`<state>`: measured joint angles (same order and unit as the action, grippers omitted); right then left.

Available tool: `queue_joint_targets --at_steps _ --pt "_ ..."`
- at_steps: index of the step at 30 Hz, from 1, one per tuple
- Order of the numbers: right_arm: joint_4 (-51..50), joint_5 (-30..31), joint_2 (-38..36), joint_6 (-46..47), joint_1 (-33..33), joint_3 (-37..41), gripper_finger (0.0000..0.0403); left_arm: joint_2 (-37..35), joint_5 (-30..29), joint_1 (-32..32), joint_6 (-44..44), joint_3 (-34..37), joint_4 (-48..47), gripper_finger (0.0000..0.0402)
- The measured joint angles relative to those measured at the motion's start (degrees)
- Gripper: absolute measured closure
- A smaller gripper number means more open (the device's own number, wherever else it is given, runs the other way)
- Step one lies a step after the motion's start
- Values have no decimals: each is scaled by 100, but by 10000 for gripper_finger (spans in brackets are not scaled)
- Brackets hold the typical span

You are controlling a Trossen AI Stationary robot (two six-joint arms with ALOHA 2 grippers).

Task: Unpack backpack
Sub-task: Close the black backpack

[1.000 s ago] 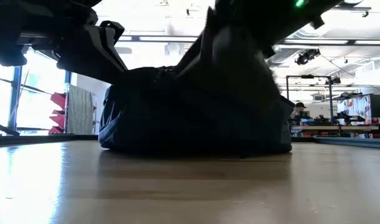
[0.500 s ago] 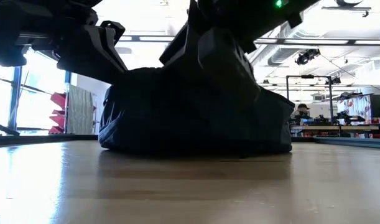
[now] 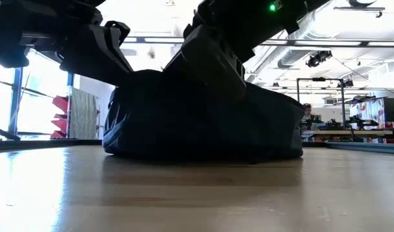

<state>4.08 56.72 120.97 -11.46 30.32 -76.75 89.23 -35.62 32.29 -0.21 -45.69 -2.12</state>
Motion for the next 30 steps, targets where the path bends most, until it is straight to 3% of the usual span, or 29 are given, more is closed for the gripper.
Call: queue_joint_targets --at_steps 4,19,25,30 --pt "39 361 -9 359 92 0 397 0 -24 -2 0 -17 -40 401" --pt "-22 278 -262 1630 295 0 403 -7 -57 5 -45 -11 -949 401" --pt "-880 285 -268 2685 177 0 403 -2 -382 213 -276 0 -1624 401" --pt "-2011 357 -420 3696 211 0 403 0 -1050 259 697 7 -3041 401"
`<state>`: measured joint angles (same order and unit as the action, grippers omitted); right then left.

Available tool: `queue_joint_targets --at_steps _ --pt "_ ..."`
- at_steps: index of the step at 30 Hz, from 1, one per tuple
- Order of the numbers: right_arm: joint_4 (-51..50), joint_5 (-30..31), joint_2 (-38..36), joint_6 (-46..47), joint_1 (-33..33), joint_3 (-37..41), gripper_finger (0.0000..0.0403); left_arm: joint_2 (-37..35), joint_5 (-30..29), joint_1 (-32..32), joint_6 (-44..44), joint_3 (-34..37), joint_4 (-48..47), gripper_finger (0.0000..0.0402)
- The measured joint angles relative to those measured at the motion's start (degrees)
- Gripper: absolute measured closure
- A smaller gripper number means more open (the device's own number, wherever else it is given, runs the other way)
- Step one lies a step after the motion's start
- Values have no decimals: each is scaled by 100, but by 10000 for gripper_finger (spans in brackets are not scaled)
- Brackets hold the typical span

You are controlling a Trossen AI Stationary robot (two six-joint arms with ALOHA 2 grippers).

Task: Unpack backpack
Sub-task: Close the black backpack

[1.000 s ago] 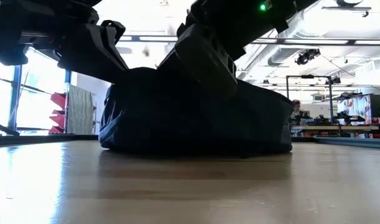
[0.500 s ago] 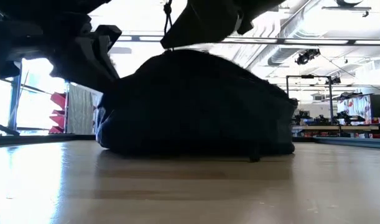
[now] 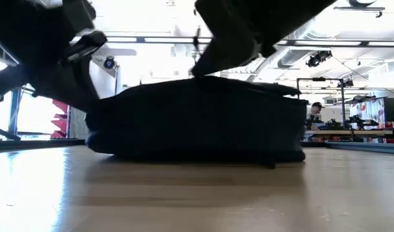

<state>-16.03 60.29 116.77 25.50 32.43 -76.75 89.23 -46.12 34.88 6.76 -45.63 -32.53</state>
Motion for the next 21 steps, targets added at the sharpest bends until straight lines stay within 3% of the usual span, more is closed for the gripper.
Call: queue_joint_targets --at_steps 5,11,16,21 --pt "-658 -16 -26 737 -4 -2 403 2 -766 -122 1437 75 -1228 401" --pt "-587 -70 -28 657 -6 -2 403 -2 -1311 -442 3398 192 -2518 398" --pt "-378 -206 -28 392 2 -2 403 -172 -822 -295 2978 29 -2575 355" --pt "-338 -247 -28 359 4 -2 403 -394 -733 115 2653 -474 -2498 301"
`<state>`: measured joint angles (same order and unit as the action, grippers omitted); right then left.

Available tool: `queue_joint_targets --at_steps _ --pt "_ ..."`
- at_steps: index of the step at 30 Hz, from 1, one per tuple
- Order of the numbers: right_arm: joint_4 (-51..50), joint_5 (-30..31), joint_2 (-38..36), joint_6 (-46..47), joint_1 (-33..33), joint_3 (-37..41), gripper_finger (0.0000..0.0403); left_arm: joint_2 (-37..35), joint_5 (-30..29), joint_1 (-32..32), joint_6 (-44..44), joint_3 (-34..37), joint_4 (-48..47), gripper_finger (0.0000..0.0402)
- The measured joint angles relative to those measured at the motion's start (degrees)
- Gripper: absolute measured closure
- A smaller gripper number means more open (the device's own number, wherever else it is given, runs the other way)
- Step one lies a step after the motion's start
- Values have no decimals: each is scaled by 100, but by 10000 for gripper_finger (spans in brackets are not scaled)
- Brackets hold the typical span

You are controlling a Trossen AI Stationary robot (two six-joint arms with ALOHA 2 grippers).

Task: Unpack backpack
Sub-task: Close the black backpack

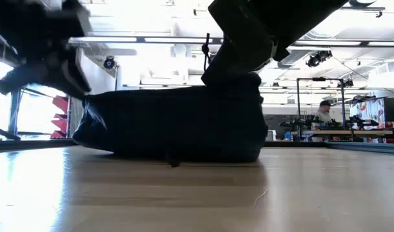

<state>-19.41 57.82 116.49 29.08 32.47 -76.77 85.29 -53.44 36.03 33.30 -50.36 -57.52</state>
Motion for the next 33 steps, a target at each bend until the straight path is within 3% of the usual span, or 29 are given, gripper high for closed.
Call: queue_joint_targets --at_steps 4,7,10,13,17,24,27,31,33 --pt "77 0 0 -103 -4 0 403 -120 -124 247 -514 -300 1049 269" --pt "140 0 0 -115 -4 0 403 -98 12 280 -1958 -254 2861 253" --pt "203 -2 0 -243 8 0 403 87 528 126 -3463 -98 4629 243" --pt "255 2 -3 -267 20 0 403 418 873 -109 -4527 29 5770 237" --pt "397 -44 -31 -428 20 0 403 945 1226 -483 -5174 79 6482 230" --pt "552 -183 -31 -709 18 0 403 1693 1114 -918 -5438 -64 6953 225" --pt "527 -236 -31 -711 14 2 403 1818 1076 -875 -5504 -79 6901 259" --pt "430 -398 -31 -562 17 2 403 1807 1070 -657 -5484 -79 6580 368" --pt "301 -490 -31 -392 17 -7 403 1778 960 -534 -5445 -79 6524 389"
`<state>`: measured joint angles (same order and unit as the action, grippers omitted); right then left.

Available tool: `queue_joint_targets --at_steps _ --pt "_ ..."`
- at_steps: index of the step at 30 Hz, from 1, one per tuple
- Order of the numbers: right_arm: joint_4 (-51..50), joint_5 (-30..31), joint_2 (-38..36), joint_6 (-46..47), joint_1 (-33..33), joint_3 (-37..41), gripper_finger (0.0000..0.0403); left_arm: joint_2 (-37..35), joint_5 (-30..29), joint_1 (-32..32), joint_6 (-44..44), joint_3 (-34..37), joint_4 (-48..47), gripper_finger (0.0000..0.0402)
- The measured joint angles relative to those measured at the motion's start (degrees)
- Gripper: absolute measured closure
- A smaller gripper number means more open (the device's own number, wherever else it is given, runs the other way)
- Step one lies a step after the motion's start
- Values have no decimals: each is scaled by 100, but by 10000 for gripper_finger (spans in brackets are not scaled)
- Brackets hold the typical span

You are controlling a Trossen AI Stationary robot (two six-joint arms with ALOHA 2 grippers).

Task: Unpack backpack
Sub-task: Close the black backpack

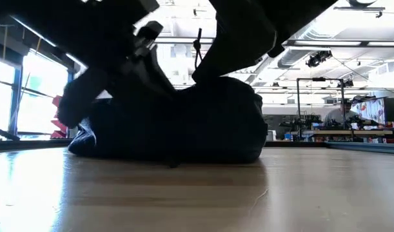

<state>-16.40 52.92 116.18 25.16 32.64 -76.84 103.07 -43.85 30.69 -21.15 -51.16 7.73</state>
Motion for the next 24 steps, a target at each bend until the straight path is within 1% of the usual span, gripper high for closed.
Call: queue_joint_targets --at_steps 3,8,12,14,16,19,20,23,24 --pt "-402 -42 -9 436 2 -8 403 5 -397 234 -47 2 -113 394" --pt "-1449 78 -15 1218 24 -8 403 -148 -466 538 242 5 -920 399" --pt "-2404 263 -57 2178 72 -18 403 -281 -515 739 398 -5 -1493 400" --pt "-2695 314 -70 2463 139 -19 403 -308 -563 787 415 -12 -1687 400" --pt "-2833 326 -67 2432 176 27 401 -308 -462 806 395 15 -1923 401" --pt "-2407 235 -63 2088 236 7 401 -303 -415 809 451 12 -2143 401" --pt "-2290 163 -68 1933 238 9 401 -311 -476 794 523 0 -2291 401" --pt "-1663 42 -61 1345 243 13 401 -307 -1002 798 829 12 -2851 397" --pt "-1449 17 -61 1158 237 13 401 -307 -1080 797 924 13 -2984 394"
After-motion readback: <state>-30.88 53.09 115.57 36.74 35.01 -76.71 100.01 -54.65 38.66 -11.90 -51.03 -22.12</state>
